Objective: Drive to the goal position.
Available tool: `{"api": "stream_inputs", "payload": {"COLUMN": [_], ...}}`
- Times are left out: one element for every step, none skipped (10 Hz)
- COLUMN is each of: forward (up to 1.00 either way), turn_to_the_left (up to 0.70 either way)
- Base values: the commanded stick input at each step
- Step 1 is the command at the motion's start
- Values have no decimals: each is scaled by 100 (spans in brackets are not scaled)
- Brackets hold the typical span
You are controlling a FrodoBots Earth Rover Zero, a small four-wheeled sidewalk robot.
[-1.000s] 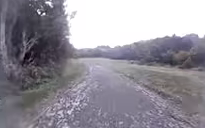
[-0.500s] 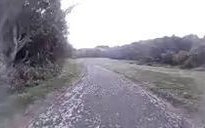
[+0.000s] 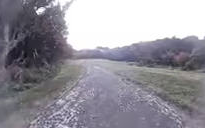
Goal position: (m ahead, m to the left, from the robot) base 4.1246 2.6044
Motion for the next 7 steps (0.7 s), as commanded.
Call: {"api": "stream_inputs", "payload": {"forward": [70, 70, 70, 70, 70, 70, 70], "turn_to_the_left": [0, 0, 0, 0, 0, 0, 0]}}
